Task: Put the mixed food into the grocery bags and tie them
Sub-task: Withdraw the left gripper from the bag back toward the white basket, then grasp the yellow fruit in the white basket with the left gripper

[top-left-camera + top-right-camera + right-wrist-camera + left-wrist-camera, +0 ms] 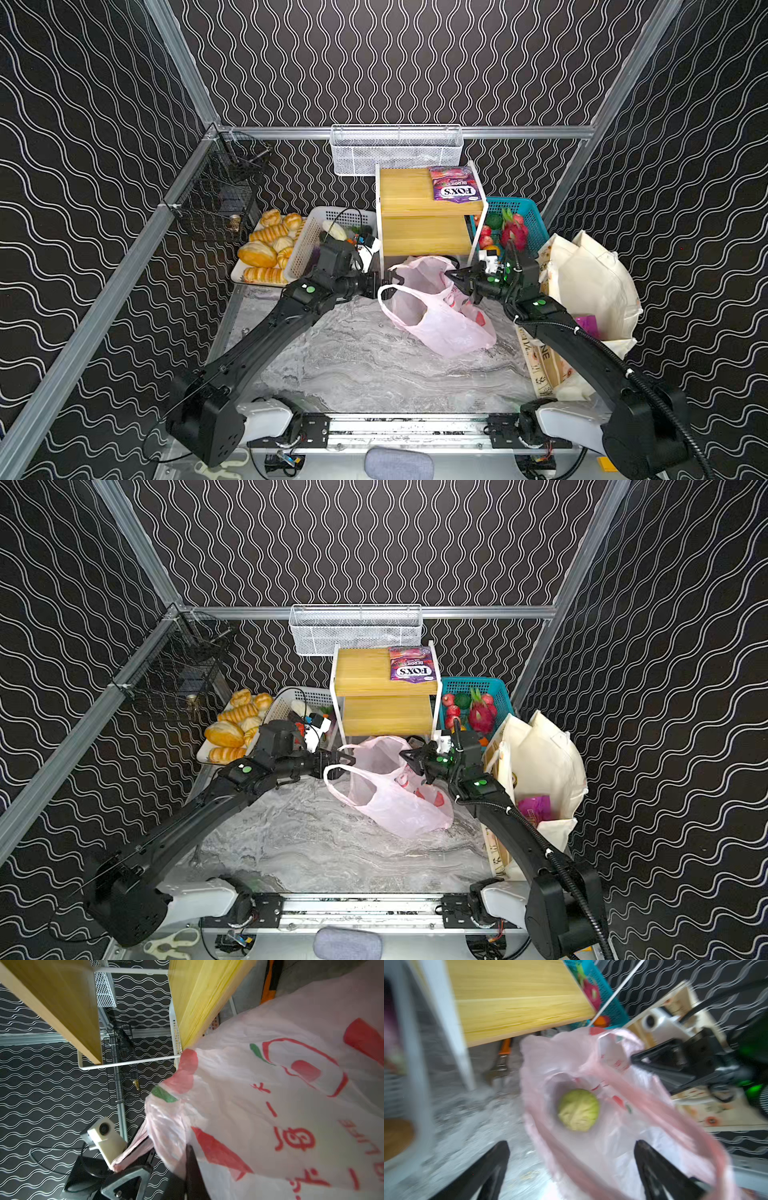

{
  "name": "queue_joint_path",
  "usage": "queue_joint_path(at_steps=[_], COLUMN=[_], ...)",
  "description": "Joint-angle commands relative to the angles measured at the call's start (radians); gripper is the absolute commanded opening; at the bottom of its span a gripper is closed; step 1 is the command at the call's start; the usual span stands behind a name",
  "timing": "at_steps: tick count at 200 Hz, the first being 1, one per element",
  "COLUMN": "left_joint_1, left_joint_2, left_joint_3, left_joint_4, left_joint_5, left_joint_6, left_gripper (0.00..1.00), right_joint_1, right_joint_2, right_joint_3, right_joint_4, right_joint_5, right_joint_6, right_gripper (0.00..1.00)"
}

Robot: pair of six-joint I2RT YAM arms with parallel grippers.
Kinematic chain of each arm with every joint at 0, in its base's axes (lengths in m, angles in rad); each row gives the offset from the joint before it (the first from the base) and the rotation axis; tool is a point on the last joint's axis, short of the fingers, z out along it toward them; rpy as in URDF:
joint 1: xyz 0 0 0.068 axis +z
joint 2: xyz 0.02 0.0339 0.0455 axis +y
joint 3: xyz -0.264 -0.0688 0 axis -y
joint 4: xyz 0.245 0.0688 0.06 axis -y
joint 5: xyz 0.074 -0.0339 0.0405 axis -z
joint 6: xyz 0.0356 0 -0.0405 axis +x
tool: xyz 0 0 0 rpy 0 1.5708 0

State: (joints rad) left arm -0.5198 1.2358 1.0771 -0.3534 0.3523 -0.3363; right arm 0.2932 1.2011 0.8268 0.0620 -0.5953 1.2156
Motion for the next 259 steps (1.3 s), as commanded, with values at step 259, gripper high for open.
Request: queue_joint_path(at_steps=[259], left_joint_1=[0.442], left_joint_2=[0.891], left_joint_3=[0.724], left_joint_4=[-0.677], left_joint_5=[-0.327], left_joint_6=[0.328], left_gripper=[0.77], right_joint_1=[-0.009], right_joint_2=[-0.007], right_joint_3=[0.047], right_joint_4=[-0.083], right_joint_5=[0.068], right_joint_6=[-0.127], right_gripper=[0.0])
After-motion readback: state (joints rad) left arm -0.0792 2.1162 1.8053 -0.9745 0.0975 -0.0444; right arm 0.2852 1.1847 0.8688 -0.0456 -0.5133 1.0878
